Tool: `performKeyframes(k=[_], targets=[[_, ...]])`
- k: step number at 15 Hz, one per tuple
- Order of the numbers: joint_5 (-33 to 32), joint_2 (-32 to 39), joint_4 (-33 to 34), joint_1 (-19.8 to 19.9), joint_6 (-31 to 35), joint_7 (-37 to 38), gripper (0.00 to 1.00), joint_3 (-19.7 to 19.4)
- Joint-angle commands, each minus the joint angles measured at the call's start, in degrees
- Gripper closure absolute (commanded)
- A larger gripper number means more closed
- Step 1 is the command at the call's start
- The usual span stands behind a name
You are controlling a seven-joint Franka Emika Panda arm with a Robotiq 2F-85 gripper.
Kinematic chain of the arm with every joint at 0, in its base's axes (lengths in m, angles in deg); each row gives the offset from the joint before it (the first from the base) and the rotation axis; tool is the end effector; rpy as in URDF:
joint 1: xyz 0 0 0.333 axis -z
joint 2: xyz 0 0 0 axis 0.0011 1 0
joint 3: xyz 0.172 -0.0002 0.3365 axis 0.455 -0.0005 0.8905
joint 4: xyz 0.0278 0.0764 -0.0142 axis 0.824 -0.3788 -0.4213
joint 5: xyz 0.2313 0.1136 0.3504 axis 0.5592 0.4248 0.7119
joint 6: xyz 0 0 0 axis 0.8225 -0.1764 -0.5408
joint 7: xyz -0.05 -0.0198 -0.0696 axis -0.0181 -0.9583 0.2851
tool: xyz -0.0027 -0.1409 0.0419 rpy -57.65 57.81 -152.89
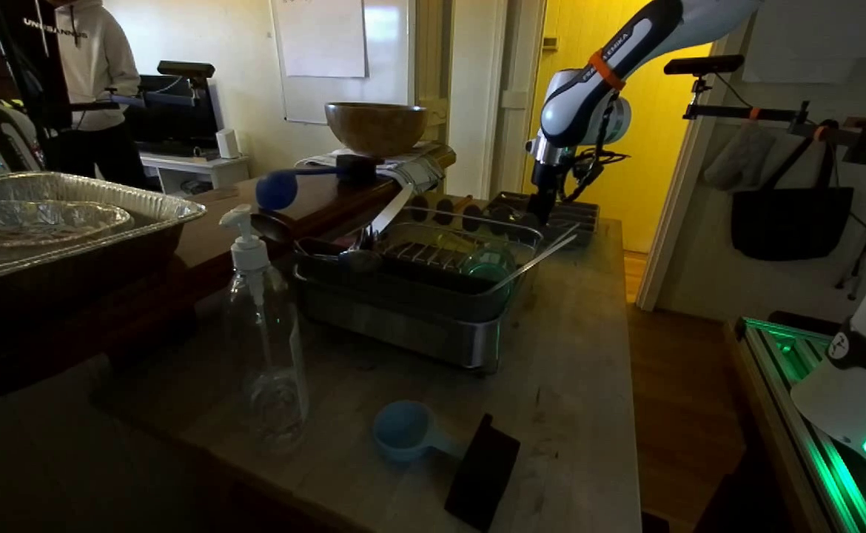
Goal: Put the spoons on the plate
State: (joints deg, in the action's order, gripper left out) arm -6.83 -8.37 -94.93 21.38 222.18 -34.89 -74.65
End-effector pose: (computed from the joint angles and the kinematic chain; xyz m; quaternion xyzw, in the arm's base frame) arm 0.5554 -0.2964 0.2448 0.9985 -0.0403 0.0368 0.0014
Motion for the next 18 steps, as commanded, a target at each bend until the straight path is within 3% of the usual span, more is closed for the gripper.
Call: performKeyframes(k=[1, 9, 18], targets=[[-2.24, -0.67, -3.85, -0.41, 3.82, -1.61, 0.00, -0.57], [1.17, 1.29, -6.79, 1.87, 12.75, -7.63, 0.00, 2.70], [3.37, 4.45, -5.65, 5.90, 17.39, -10.24, 0.00, 6.43]])
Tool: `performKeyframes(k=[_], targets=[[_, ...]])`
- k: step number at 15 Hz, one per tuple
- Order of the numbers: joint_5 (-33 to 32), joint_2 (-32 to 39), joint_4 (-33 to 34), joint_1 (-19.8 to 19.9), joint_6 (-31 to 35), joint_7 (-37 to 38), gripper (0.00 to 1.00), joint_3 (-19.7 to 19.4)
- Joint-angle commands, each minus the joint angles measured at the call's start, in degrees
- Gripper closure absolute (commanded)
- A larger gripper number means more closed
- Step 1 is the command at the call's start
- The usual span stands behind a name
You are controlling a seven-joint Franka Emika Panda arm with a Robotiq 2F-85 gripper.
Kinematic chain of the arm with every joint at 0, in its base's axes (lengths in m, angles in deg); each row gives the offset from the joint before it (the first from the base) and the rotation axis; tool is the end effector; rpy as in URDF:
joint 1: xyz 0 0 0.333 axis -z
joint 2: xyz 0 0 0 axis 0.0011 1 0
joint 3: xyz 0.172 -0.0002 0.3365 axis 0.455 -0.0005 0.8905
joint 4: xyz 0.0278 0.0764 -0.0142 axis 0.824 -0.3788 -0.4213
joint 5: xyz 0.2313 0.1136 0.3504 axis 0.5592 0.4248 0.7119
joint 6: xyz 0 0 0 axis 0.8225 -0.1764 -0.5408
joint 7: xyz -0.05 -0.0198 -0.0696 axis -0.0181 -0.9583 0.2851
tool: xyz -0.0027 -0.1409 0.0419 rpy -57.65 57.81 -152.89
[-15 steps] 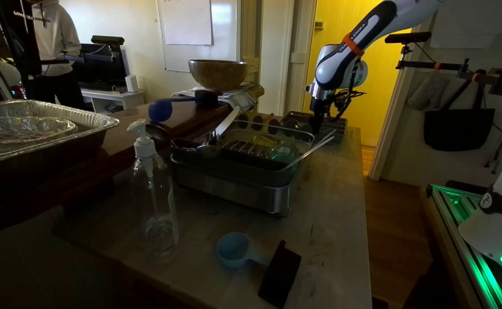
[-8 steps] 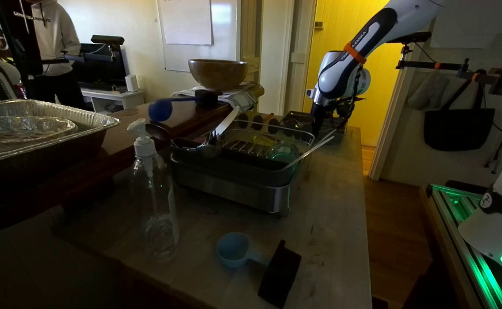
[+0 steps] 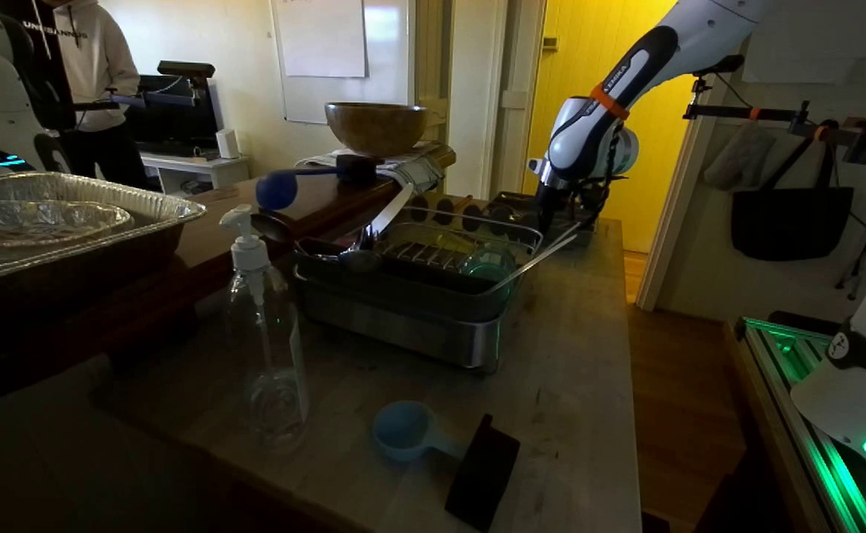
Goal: Put the spoons on the plate
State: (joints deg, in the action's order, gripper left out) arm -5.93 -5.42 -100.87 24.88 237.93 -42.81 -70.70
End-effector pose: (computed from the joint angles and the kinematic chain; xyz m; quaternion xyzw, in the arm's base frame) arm 0.5415 -0.2912 0.1974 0.9955 0.0177 0.0874 0.0328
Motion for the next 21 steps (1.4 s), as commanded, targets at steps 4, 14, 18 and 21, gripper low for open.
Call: performKeyframes(k=[4, 14, 18, 21], targets=[[6.64, 1.42, 0.66, 5.10, -2.50, -4.61, 0.00, 5.95], [7.56, -0.48, -0.11, 3.20, -3.23, -3.60, 0.00, 4.20], [7.86, 0.49, 0.48, 3.18, -1.07, -2.93, 0.05, 3.96], [7.66, 0.78, 0.46, 3.21, -0.58, -2.82, 0.30, 3.97]])
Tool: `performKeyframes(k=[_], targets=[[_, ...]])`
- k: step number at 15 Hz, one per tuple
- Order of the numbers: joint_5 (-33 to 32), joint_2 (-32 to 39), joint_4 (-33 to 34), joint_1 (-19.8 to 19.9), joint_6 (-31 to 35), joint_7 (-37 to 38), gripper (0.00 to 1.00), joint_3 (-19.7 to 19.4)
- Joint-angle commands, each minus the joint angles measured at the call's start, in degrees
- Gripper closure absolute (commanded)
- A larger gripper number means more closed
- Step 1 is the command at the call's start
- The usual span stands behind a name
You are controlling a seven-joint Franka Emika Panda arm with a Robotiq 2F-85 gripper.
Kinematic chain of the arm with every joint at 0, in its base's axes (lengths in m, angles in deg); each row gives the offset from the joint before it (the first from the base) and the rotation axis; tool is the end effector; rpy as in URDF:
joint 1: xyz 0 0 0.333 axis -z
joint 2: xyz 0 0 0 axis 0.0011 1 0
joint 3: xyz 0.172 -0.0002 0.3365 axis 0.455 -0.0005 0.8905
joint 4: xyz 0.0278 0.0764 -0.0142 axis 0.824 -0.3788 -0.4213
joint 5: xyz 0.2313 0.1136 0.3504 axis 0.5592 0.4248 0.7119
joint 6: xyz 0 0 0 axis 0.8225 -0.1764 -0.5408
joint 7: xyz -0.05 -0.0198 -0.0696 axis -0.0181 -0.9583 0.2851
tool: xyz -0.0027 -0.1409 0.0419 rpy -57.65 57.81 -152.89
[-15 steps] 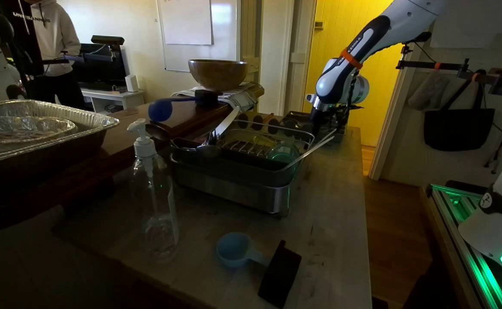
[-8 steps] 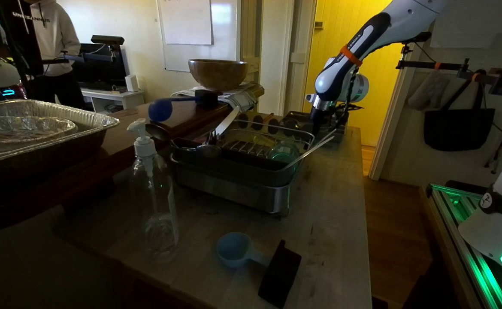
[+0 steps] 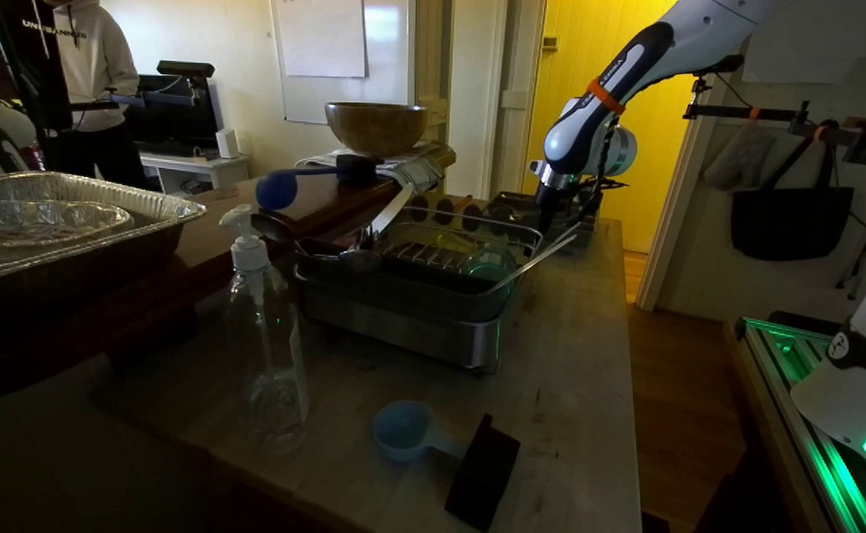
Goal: Put the spoons on the plate
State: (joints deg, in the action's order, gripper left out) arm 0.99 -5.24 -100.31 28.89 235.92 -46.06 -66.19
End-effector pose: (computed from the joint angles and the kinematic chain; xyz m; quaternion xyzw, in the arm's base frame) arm 0.5422 -0.2877 0.1948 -0.9953 0.0074 -0.0966 0.0088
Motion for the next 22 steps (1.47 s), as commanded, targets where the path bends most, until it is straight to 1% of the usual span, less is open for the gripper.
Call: performKeyframes(k=[1, 2, 6, 7, 9, 10, 12, 15, 18, 22], targets=[[0.80, 0.52, -0.14, -0.73, 1.48, 0.35, 0.36, -0.47], [0.75, 0.45, -0.09, -0.71, 1.63, 0.39, 0.46, -0.55], [0.79, -0.18, -0.13, -0.72, 0.86, 0.46, 0.75, -0.67], [0.61, -0.33, -0.18, -0.83, 0.77, 0.55, 0.84, -0.87], [0.63, -0.63, -0.20, -0.83, 0.13, 0.59, 0.97, -0.95], [0.54, -1.03, -0.30, -0.83, -0.38, 0.62, 1.00, -1.02], [0.29, -1.80, -0.71, -1.02, -0.80, 0.81, 0.96, -1.18], [-0.03, -4.50, -1.83, -1.37, -2.77, 1.00, 0.96, -1.55], [-1.95, -8.18, -2.40, -2.91, -7.78, 1.98, 0.96, -3.70], [-4.25, -11.09, -0.73, -5.33, -12.05, 4.14, 0.96, -7.30]])
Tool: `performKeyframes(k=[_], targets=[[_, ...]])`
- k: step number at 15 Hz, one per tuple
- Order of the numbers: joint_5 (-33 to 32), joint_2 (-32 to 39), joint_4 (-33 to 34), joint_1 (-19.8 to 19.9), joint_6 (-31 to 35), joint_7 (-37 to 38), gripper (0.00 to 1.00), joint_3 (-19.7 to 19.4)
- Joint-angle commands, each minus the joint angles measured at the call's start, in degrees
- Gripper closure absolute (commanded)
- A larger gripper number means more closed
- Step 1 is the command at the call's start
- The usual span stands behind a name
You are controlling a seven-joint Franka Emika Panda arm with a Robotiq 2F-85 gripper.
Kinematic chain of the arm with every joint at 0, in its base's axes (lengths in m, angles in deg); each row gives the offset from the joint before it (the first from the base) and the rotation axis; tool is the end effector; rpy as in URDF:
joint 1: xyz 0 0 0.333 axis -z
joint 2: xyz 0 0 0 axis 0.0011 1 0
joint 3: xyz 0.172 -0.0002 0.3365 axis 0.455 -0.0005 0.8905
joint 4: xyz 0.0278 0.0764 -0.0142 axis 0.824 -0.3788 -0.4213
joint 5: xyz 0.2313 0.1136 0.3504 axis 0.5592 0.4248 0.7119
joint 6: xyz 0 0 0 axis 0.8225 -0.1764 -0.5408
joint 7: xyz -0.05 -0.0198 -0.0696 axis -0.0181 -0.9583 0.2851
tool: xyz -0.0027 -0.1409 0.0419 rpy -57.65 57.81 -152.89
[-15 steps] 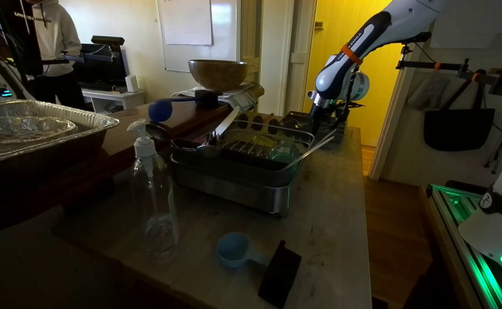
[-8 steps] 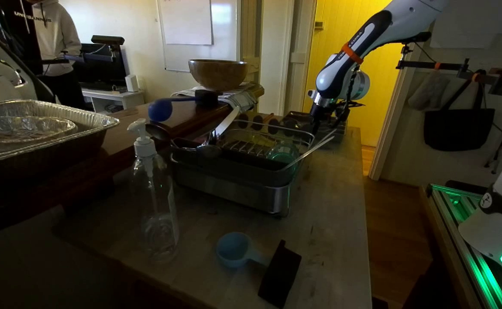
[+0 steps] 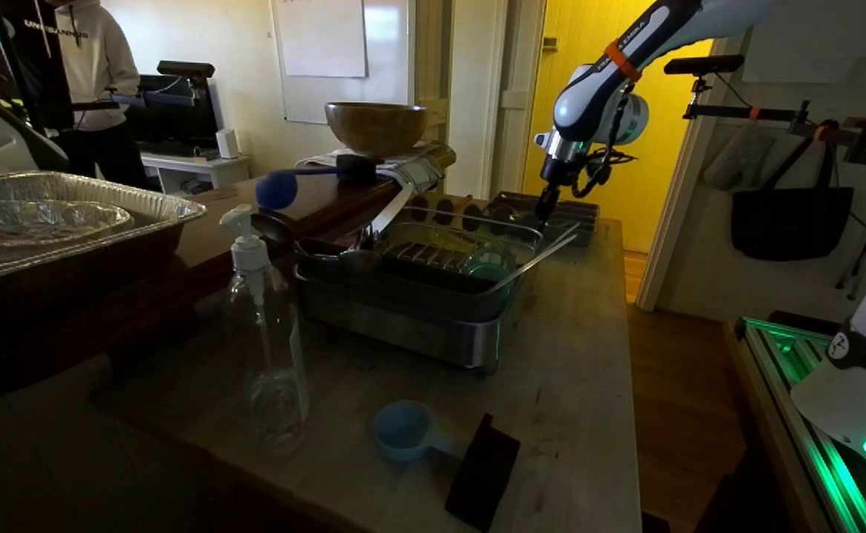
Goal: Put the spoons on the plate
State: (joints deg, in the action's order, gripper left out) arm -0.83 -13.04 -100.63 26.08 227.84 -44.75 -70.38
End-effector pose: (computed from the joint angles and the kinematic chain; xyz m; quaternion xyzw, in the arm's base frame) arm 0.5326 -0.2925 0.2609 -0.9958 0.0065 -0.0908 0.0072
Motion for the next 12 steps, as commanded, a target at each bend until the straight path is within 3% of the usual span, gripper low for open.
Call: performKeyframes(k=[1, 5, 12], targets=[[-2.82, -3.58, 0.32, -3.02, -4.69, 3.46, 0.96, -3.76], [-1.46, -2.64, 4.10, -4.73, -6.63, 7.16, 0.96, -5.10], [3.83, 2.45, 11.97, -7.03, -7.30, 17.00, 0.96, -3.68]])
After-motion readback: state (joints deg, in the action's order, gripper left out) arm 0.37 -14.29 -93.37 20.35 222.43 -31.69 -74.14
